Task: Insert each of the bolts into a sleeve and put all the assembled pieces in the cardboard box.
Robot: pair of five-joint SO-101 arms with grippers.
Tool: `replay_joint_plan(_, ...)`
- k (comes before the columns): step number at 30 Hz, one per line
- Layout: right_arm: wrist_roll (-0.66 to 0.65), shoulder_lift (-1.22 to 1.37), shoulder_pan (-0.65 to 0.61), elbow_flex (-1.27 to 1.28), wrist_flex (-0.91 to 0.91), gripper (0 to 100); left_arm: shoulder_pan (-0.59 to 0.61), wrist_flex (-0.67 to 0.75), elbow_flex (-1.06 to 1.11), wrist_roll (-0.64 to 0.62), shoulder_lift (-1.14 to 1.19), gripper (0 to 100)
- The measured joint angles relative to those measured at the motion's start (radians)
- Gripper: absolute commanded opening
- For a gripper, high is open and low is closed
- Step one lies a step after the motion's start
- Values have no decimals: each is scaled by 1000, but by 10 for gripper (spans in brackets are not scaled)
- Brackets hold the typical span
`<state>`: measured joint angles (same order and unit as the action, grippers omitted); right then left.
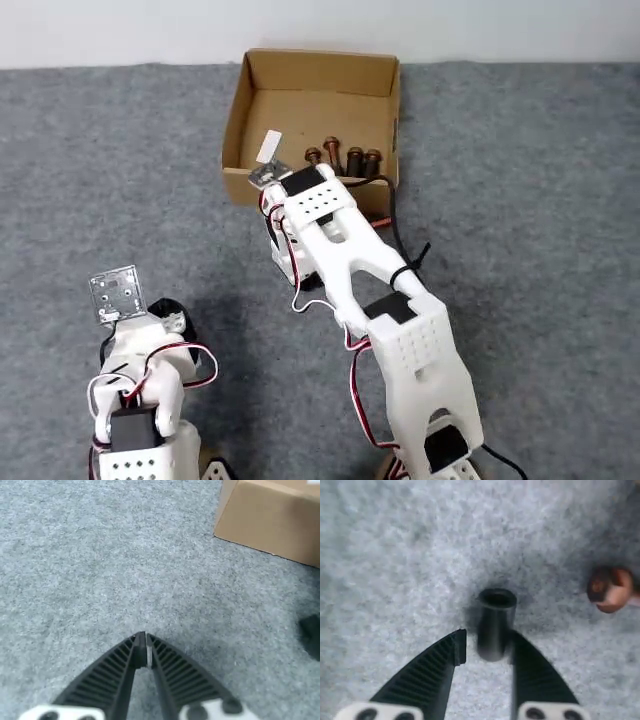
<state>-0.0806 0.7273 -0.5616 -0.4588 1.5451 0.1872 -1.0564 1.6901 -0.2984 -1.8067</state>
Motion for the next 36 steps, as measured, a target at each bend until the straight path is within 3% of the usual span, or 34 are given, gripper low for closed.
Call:
replay_joint_plan(12, 15, -132, 51, -25, 32, 9, 0, 0, 0, 0, 0, 5)
replay_joint_plan(23, 270, -589, 138, -9, 206, 8, 0, 0, 0, 0, 0, 7)
replay_joint_plan(30, 311, -1003, 198, 262, 206, 8, -109, 0, 0, 3, 0, 8)
replay_joint_plan(36, 315, -1361, 368, 609, 193, 8, -216, 0, -84, 32, 0, 6)
